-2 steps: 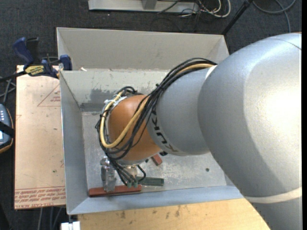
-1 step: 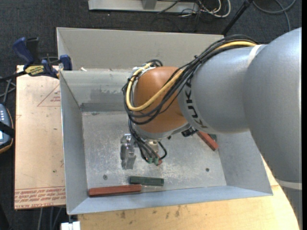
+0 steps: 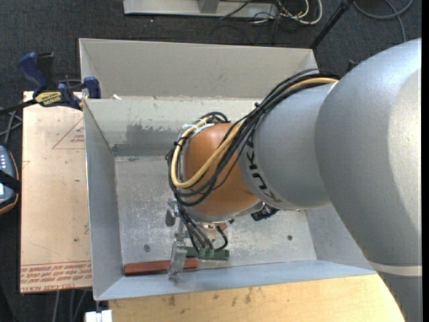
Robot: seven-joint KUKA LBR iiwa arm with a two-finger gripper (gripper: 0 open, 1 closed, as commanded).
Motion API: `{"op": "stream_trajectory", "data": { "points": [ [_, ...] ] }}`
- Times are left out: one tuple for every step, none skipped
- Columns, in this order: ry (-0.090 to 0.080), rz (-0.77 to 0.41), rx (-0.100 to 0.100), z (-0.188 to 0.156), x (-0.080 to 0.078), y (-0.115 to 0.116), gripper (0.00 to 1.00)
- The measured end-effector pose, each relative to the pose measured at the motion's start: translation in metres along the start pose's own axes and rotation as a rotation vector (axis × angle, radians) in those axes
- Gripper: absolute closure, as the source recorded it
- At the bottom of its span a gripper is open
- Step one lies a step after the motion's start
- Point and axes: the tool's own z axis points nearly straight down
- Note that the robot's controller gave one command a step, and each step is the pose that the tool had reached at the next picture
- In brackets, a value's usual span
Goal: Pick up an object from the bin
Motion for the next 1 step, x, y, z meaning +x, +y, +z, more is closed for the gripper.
{"op": "stream_trajectory", "data": {
  "points": [
    [-0.005,0.003,-0.001,-0.0019,-0.0023,-0.0007,0.00]
  ]
}}
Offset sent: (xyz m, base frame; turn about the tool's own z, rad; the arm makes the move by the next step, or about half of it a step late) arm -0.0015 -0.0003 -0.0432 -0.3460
